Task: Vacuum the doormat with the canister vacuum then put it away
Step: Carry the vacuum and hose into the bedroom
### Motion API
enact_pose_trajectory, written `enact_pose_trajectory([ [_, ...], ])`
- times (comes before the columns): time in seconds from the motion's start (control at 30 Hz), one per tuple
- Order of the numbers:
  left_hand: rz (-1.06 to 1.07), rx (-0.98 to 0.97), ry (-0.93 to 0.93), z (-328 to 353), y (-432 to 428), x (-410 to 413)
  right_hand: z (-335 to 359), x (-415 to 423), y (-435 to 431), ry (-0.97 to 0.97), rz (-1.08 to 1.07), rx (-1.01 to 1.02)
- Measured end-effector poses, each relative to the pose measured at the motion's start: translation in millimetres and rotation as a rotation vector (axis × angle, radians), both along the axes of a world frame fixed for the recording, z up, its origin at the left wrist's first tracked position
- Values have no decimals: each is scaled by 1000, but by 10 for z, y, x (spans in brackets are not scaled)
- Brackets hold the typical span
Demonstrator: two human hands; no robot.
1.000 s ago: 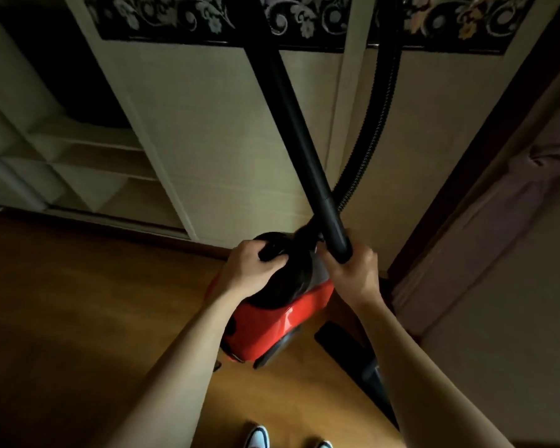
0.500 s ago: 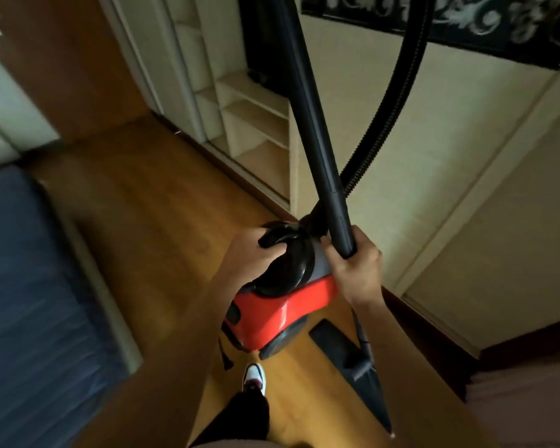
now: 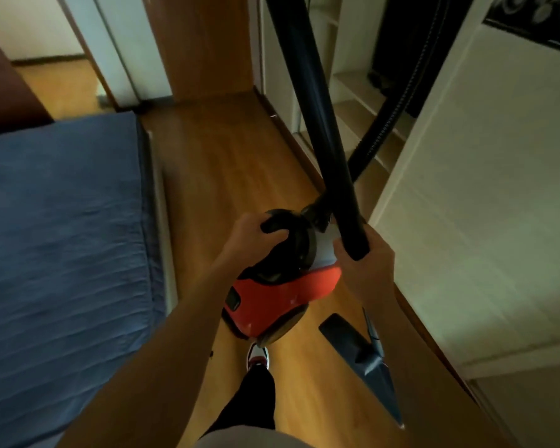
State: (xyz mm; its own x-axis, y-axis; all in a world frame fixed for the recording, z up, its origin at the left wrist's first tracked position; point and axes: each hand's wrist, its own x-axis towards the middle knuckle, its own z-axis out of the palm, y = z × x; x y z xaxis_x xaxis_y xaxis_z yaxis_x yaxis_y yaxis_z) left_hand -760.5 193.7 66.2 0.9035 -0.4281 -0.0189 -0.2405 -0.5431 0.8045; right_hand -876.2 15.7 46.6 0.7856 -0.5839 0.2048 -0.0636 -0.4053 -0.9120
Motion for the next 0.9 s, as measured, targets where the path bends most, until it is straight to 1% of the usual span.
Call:
enact_pose_trajectory([
  [0.13,18,-16,23,-69,34,726,-60,849,7,-8,41,16],
  [0.4,89,2,35,-161,-3,2174,-43,2555,-9,-22,102,-36],
  [0.63,164,4,36,-140,-91,3186,-31,3624,-182,-58,195,-73],
  [0.83,259,49,14,-216,-404,3951,-168,4520,-618,-4,280,-77],
  [0.9,300,45,12,-257,-549,4227,-217,4846,-797,9,322,-46],
])
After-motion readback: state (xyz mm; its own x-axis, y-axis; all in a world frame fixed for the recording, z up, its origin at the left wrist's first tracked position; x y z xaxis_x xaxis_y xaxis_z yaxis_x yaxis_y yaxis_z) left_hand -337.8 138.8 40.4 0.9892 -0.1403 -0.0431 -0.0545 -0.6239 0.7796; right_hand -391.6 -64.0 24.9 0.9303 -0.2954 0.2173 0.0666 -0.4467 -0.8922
